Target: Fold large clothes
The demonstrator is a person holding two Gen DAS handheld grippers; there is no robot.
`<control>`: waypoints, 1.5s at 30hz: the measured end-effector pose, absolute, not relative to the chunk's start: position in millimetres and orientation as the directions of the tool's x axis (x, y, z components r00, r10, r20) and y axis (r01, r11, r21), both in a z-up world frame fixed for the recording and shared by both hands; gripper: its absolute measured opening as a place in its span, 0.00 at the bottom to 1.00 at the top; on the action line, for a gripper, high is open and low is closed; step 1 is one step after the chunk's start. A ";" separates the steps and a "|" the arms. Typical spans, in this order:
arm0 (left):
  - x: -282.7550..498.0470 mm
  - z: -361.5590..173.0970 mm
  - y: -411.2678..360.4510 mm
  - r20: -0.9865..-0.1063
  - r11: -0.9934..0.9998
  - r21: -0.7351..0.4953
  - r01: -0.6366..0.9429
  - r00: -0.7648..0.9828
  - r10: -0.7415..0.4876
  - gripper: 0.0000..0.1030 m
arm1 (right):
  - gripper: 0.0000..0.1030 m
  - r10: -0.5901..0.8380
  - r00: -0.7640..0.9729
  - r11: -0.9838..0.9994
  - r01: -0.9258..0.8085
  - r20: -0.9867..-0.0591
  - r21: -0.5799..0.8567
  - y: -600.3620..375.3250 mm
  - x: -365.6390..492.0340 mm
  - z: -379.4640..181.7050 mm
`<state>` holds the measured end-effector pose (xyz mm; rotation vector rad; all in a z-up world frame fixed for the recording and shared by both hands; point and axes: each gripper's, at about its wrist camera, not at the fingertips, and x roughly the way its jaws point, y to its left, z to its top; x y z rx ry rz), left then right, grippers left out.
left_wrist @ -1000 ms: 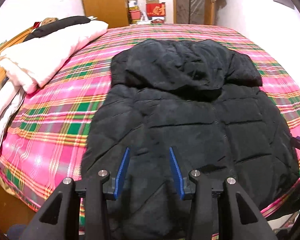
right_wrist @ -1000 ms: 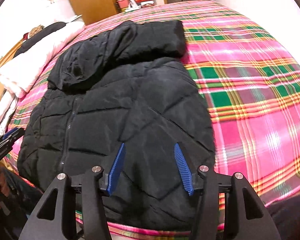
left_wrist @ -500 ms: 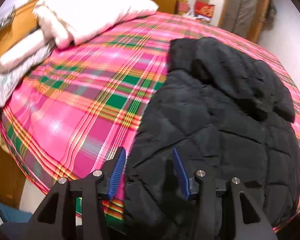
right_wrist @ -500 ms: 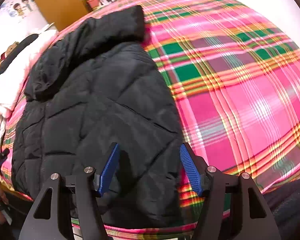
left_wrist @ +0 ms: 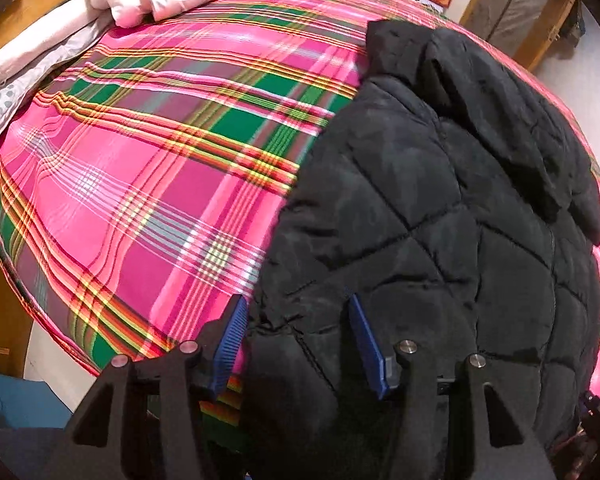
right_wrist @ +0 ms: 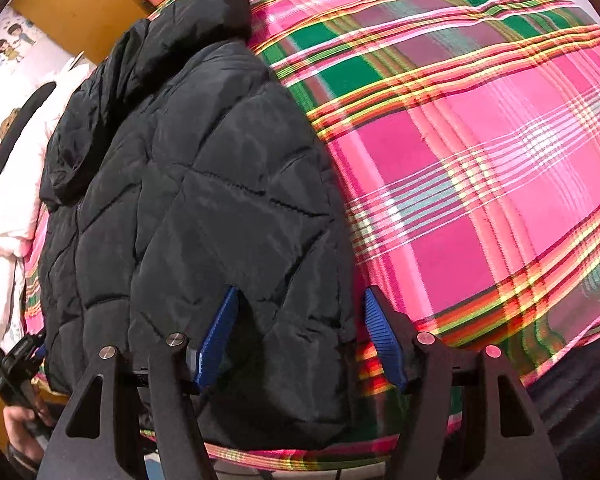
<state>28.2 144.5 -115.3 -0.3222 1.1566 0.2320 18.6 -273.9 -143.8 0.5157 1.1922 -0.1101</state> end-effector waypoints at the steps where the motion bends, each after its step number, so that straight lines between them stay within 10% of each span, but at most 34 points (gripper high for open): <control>1: 28.7 -115.4 142.0 -0.923 0.934 -0.120 -0.336 0.385 0.020 0.54 | 0.63 0.197 0.373 0.881 0.339 -0.907 0.330 -271.4 18.3 -144.1; 7: 31.6 -122.9 130.9 -0.934 0.957 -0.053 -0.284 0.354 0.053 0.53 | 0.56 0.185 0.352 0.902 0.309 -0.918 0.300 -264.7 16.8 -144.8; 15: 25.1 -95.3 124.0 -0.898 0.967 -0.129 -0.221 0.439 -0.019 0.16 | 0.13 0.239 0.432 0.888 0.265 -0.870 0.376 -261.3 9.0 -112.4; 26: -21.9 3.1 154.3 -0.699 0.918 -0.387 -0.092 0.678 -0.227 0.13 | 0.11 0.347 0.585 0.847 0.141 -0.734 0.512 -279.8 -32.6 -33.0; 45: -37.2 40.4 173.1 -0.612 0.865 -0.498 -0.061 0.731 -0.301 0.13 | 0.11 0.425 0.650 0.788 0.078 -0.630 0.611 -293.5 -41.6 3.8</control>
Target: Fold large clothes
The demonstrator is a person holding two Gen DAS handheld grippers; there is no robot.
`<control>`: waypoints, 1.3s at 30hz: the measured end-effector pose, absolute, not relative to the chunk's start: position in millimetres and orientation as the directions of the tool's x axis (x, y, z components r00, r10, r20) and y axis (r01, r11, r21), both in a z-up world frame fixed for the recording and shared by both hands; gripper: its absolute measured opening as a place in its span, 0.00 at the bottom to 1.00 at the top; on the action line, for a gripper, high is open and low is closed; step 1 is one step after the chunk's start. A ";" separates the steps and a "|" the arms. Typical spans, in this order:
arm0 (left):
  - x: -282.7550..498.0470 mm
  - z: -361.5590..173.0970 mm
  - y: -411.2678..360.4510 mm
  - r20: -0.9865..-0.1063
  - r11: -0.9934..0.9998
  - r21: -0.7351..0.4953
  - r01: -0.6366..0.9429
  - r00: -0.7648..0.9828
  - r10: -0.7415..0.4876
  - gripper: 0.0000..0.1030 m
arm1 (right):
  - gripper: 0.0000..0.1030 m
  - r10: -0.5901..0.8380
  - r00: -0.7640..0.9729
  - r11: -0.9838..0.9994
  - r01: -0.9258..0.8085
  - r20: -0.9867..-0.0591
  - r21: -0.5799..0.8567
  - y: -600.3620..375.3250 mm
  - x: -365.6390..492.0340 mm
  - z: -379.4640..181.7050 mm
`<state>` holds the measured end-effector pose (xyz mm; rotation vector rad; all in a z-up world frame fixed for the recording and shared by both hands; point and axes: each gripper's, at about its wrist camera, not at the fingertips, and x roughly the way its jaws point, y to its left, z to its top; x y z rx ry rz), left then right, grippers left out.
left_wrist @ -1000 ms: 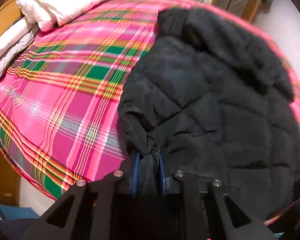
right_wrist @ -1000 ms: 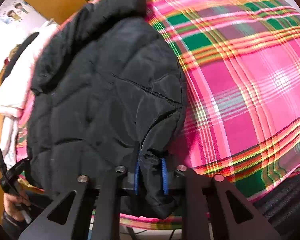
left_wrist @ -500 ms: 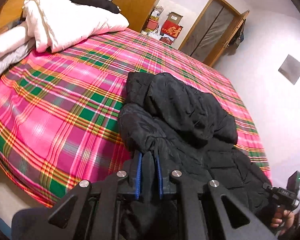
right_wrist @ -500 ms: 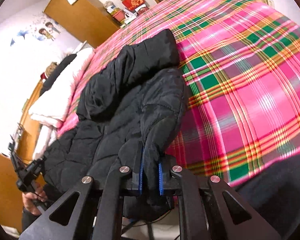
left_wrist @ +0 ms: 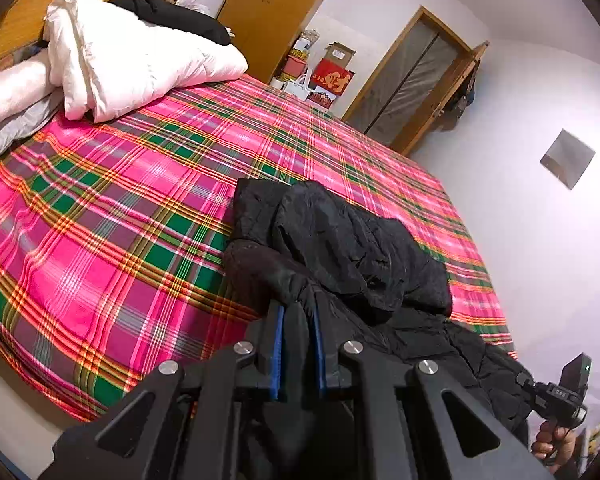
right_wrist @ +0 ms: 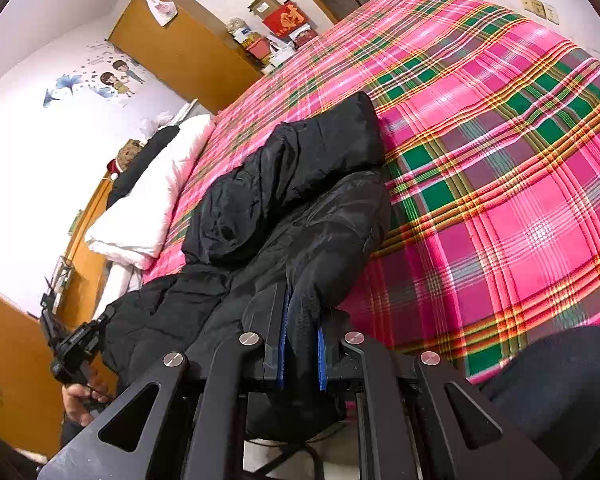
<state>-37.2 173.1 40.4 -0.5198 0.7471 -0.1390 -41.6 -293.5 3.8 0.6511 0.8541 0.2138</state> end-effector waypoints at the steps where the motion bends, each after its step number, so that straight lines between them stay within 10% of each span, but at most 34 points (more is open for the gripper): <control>1: -39.5 40.4 175.1 -0.608 0.857 -0.511 -0.065 0.732 -0.307 0.13 | 0.11 0.433 0.653 0.781 0.073 -0.622 0.620 -293.1 -45.4 6.1; 23: 55.7 74.8 192.7 -0.534 0.783 -0.612 -0.114 0.789 -0.302 0.13 | 0.11 0.448 0.752 0.689 0.056 -0.485 0.723 -316.1 61.2 55.2; 39: 244.5 -15.4 190.1 -0.656 0.775 -0.576 -0.260 0.712 -0.249 0.14 | 0.12 0.385 0.634 0.668 0.310 -0.671 0.676 -339.3 256.6 -25.3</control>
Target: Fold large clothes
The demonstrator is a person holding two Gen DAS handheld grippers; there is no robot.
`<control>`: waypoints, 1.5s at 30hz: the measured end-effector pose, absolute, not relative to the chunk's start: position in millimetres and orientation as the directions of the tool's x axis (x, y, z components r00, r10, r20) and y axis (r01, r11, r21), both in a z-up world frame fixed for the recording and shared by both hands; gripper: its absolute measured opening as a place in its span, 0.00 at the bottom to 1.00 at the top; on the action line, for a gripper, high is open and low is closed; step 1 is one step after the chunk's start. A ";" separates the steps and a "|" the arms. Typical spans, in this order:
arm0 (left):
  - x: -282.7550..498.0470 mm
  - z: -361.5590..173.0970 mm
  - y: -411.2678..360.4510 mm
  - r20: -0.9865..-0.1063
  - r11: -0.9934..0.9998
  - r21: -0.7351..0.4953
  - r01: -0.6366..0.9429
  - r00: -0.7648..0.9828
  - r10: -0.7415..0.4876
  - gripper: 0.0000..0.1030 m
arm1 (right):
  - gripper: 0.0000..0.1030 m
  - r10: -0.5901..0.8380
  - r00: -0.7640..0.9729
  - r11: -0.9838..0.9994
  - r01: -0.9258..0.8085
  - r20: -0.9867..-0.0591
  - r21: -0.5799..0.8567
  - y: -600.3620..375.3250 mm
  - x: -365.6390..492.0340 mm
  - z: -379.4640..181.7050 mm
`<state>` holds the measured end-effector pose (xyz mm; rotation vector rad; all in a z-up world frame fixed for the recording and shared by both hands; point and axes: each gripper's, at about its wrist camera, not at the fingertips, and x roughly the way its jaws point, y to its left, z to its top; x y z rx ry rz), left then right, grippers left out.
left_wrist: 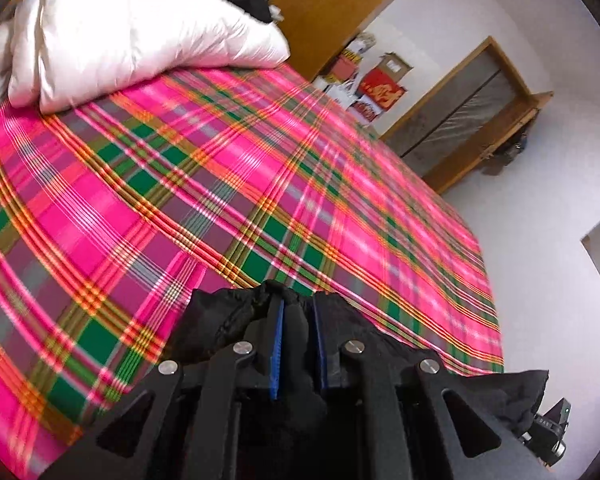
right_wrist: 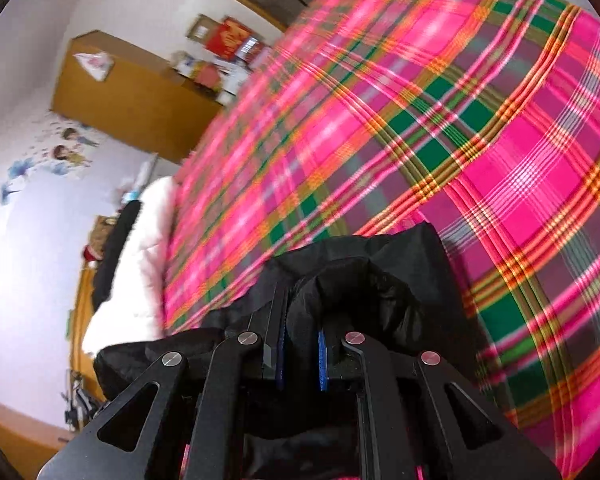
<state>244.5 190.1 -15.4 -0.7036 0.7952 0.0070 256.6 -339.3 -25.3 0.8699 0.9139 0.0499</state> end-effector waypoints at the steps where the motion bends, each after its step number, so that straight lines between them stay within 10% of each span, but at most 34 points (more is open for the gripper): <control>1: 251.3 -26.0 189.5 -0.662 0.766 -0.581 -0.274 0.707 -0.249 0.15 | 0.12 0.385 0.621 0.668 0.323 -0.682 0.671 -339.8 264.5 -35.1; 13: 270.1 -59.4 192.6 -0.662 0.746 -0.611 -0.265 0.688 -0.297 0.36 | 0.22 0.393 0.594 0.629 0.383 -0.702 0.676 -338.6 288.1 -71.2; 19: 244.5 -18.3 212.3 -0.570 0.753 -0.600 -0.270 0.805 -0.166 0.56 | 0.64 0.419 0.654 0.594 0.327 -0.629 0.735 -335.6 283.5 -46.9; 33: 252.4 -12.0 94.5 -0.623 0.901 -0.423 0.092 0.693 -0.363 0.56 | 0.65 0.184 0.722 0.953 0.034 -0.667 0.301 -232.1 254.2 6.8; 45: 294.8 -64.5 53.6 -0.761 0.987 -0.138 0.082 0.629 -0.159 0.56 | 0.72 0.081 0.596 0.987 0.064 -0.799 0.148 -230.9 309.4 -77.8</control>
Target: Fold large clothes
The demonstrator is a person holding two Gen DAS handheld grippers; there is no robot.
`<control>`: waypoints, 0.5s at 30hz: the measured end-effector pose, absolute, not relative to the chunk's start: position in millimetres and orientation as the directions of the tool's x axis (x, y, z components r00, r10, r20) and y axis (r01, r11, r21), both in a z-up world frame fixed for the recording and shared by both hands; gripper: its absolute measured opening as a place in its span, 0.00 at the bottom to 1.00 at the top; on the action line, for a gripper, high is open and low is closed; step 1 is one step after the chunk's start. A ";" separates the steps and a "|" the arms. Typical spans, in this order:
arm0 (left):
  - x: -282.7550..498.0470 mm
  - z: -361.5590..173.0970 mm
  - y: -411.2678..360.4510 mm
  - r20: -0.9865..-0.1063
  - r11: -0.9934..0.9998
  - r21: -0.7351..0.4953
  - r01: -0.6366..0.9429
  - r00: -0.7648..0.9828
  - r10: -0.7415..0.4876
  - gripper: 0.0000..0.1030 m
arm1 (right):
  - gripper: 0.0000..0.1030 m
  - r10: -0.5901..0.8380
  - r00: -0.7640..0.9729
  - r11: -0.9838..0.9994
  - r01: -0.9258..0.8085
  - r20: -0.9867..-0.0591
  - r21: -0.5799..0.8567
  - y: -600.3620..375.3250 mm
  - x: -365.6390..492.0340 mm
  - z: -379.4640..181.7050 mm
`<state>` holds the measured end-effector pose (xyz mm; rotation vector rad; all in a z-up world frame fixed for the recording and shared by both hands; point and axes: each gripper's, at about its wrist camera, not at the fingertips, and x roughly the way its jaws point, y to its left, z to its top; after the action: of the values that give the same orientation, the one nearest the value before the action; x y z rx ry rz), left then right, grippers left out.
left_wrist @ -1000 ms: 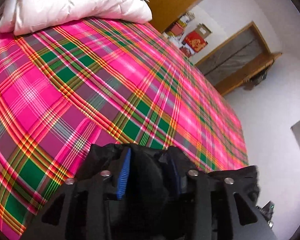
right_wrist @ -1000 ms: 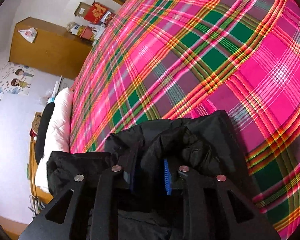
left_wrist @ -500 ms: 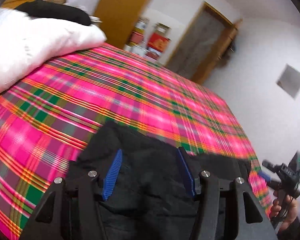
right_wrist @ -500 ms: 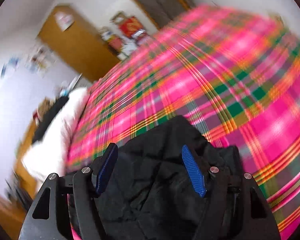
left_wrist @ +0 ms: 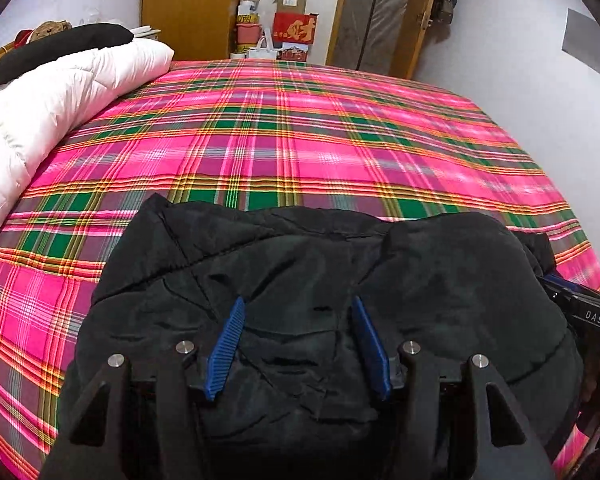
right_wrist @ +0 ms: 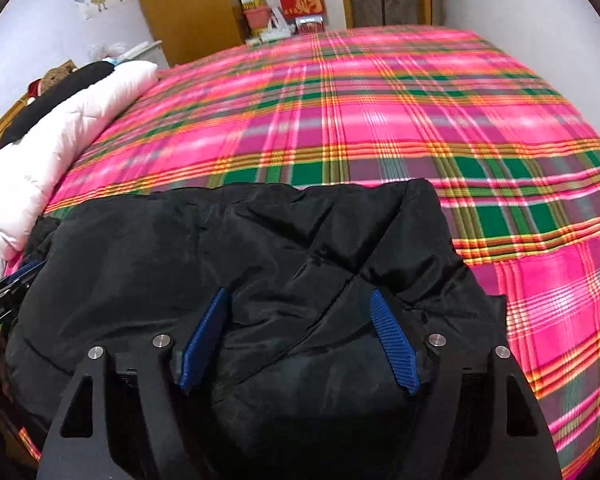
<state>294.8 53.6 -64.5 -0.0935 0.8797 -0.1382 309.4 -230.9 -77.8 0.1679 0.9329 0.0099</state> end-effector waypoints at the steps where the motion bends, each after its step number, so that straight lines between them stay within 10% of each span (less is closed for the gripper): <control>1: 294.7 -66.8 53.5 -0.763 0.988 -0.131 0.082 0.628 -0.154 0.57 | 0.72 0.079 0.600 0.987 0.067 -0.796 0.148 -232.0 310.3 -80.8; 15: 301.3 -75.5 52.1 -0.765 0.990 -0.116 0.083 0.628 -0.142 0.57 | 0.73 0.051 0.618 0.988 0.083 -0.785 0.130 -228.7 311.1 -91.0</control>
<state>301.3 52.1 -75.5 -0.0716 0.8831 -0.1290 311.1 -228.7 -91.0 0.1593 0.9061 -0.0187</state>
